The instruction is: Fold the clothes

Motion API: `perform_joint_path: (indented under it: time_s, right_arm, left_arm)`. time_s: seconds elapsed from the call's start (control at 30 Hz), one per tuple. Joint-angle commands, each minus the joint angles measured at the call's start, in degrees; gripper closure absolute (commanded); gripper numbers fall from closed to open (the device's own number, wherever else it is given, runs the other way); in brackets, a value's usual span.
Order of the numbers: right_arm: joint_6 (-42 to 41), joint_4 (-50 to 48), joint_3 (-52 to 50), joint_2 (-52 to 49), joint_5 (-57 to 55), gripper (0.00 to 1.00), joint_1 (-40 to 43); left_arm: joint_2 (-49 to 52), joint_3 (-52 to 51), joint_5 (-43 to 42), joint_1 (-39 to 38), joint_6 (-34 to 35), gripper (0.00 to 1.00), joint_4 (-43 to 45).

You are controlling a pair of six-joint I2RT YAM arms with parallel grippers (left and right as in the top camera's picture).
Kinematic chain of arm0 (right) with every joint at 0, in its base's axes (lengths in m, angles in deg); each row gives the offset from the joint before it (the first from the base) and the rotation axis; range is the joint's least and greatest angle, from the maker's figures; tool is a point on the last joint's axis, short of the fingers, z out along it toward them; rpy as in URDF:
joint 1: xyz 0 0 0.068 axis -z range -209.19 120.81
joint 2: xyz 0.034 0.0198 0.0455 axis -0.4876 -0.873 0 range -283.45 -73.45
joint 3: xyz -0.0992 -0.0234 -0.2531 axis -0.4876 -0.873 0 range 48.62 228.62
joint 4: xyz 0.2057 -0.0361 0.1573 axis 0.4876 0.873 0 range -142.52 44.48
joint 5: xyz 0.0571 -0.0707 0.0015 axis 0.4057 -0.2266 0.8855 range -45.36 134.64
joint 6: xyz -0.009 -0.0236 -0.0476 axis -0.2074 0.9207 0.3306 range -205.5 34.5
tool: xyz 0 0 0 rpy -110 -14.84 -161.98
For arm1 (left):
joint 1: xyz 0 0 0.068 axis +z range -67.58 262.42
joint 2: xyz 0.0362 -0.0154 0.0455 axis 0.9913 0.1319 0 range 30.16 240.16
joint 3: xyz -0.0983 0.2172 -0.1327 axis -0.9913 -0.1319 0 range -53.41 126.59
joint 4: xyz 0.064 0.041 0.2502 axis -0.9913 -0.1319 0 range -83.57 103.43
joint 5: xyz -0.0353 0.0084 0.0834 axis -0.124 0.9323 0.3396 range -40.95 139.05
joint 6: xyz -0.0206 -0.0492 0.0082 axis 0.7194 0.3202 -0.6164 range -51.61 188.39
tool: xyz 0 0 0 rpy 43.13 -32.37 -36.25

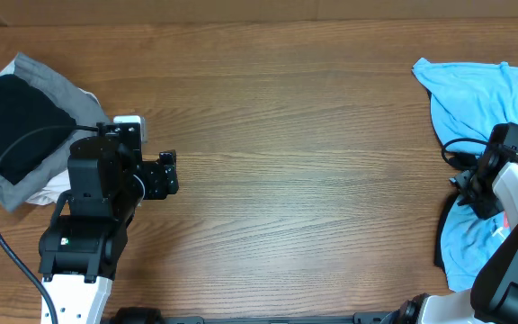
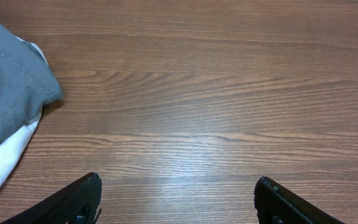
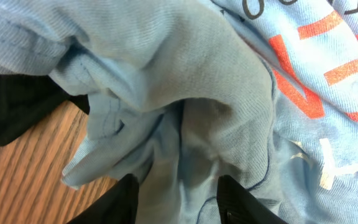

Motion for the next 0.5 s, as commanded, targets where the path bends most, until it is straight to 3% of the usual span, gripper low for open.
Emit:
perform_joint_path:
  time_s: [0.0, 0.17, 0.47]
  right_arm:
    - [-0.33, -1.29, 1.22, -0.11, 2.78, 0.48, 0.2]
    - [0.02, -4.81, 1.22, -0.13, 9.81, 0.47, -0.37]
    - [1.09, -6.86, 1.09, -0.13, 9.86, 0.48, -1.09]
  left_arm:
    - [0.28, 1.49, -0.22, 0.0, 0.76, 0.19, 0.26]
    - [0.42, 1.49, -0.24, 0.0, 0.79, 0.19, 0.26]
    - [0.68, 1.49, -0.22, 0.0, 0.76, 0.18, 0.31]
